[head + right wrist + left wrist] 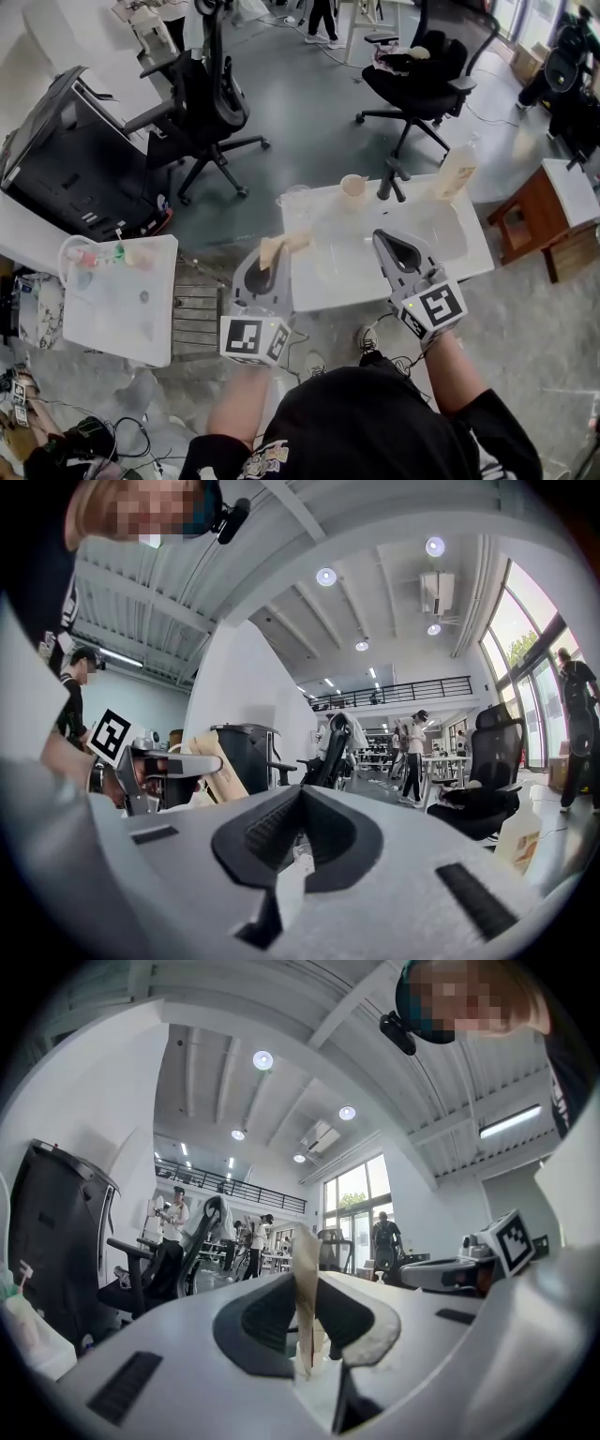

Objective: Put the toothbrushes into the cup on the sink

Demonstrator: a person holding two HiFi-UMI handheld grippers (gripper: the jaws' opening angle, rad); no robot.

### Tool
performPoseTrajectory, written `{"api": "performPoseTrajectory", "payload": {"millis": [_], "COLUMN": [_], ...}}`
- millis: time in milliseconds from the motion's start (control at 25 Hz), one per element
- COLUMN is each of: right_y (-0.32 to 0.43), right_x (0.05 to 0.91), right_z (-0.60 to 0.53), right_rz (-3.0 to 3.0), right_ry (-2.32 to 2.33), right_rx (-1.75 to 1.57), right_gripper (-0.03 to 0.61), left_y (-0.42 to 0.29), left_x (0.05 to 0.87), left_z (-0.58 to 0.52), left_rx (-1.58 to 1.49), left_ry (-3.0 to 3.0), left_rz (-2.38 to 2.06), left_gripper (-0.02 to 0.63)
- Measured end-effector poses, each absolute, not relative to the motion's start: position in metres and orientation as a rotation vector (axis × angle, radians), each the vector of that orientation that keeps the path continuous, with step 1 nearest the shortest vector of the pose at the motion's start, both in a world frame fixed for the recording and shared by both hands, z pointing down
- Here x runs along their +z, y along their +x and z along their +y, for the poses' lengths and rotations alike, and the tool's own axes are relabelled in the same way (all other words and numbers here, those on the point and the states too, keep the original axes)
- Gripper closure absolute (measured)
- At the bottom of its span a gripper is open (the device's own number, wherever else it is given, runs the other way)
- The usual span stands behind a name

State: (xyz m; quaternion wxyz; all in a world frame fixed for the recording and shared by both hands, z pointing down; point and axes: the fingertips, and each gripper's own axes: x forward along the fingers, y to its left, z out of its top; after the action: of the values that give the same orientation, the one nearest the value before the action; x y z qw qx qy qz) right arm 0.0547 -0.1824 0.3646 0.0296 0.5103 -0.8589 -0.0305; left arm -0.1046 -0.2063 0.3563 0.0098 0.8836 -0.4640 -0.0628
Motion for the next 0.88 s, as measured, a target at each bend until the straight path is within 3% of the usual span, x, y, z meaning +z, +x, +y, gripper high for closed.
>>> {"api": "performPoseTrajectory", "payload": {"millis": [880], "right_y": [0.082], "right_x": [0.409], "right_z": [-0.230], "right_rz": [-2.633], "right_ry": [1.513], "right_rx": [0.045], "right_gripper": [0.572], "left_y": [-0.105], "left_x": [0.394], "left_z": [-0.329], "left_rx": [-0.196], "left_ry": [2.652], "left_rz": [-1.646], "left_gripper": [0.555]}}
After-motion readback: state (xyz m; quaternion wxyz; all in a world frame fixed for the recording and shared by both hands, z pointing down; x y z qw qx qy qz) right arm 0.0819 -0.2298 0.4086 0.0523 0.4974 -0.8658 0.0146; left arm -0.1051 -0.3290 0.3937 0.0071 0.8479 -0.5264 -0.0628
